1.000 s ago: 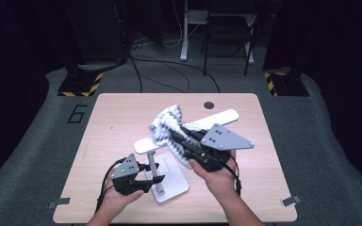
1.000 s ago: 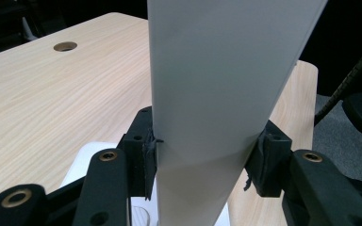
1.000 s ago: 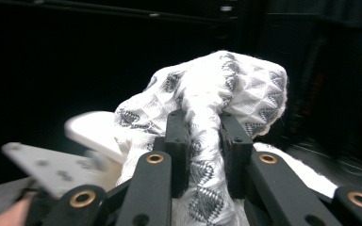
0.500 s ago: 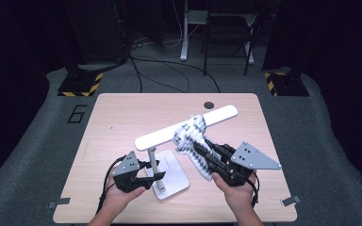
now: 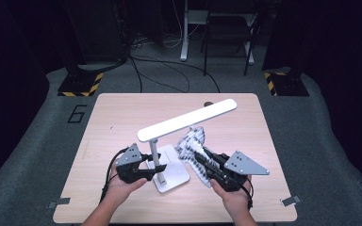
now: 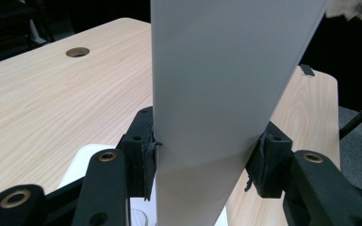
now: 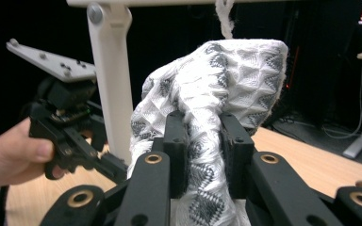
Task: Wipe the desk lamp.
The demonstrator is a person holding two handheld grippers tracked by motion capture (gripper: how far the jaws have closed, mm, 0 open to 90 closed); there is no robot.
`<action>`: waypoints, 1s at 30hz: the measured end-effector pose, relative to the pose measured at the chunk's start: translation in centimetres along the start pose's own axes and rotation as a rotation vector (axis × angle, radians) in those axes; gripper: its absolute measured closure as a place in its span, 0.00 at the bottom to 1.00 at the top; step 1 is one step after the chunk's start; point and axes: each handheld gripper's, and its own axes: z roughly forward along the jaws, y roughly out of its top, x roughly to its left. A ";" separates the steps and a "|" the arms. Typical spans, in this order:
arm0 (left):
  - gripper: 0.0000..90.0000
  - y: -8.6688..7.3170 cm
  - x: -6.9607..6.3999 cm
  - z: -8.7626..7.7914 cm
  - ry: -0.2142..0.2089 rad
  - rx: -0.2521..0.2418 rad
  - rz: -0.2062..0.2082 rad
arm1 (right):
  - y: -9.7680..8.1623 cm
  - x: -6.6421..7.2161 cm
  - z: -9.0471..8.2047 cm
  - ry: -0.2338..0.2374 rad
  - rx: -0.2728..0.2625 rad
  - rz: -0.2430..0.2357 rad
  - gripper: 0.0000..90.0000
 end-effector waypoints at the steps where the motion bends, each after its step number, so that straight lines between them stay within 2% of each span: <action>1: 0.57 0.0 0.1 0.0 -0.005 0.000 0.002 | -0.3 -0.1 0.1 -0.005 0.001 -0.001 0.84; 4: 0.57 0.1 0.3 0.0 -0.013 0.010 0.010 | -1.3 -0.1 0.4 -0.024 0.026 -0.007 0.84; 6: 0.57 0.1 0.2 0.1 -0.011 0.000 -0.010 | -1.9 -0.1 0.6 -0.029 0.044 -0.011 0.84; 8: 0.57 0.1 0.3 0.2 -0.013 0.005 -0.002 | -2.5 -0.2 0.8 -0.033 0.059 -0.012 0.84; 12: 0.57 0.4 0.7 0.5 -0.011 0.009 -0.004 | -3.5 -0.3 1.1 -0.035 0.085 0.003 0.84; 13: 0.57 0.6 0.9 0.6 -0.015 0.024 0.010 | -4.2 -0.4 1.2 -0.039 0.109 0.012 0.84; 14: 0.57 0.6 0.9 0.6 -0.015 0.024 0.010 | -4.2 -0.4 1.2 -0.039 0.109 0.012 0.84; 19: 0.57 0.9 1.4 1.4 -0.010 0.017 -0.006 | -6.3 -1.0 1.7 -0.049 0.165 0.036 0.84; 24: 0.57 1.3 2.0 2.0 -0.004 0.031 0.005 | -7.1 -1.1 1.8 -0.040 0.173 0.058 0.83; 27: 0.56 1.6 2.5 2.7 -0.006 0.022 -0.012 | -7.7 -1.1 1.7 -0.034 0.194 0.056 0.83; 30: 0.56 1.8 2.9 2.9 -0.008 0.029 0.005 | -8.1 -1.2 1.7 -0.034 0.200 0.070 0.83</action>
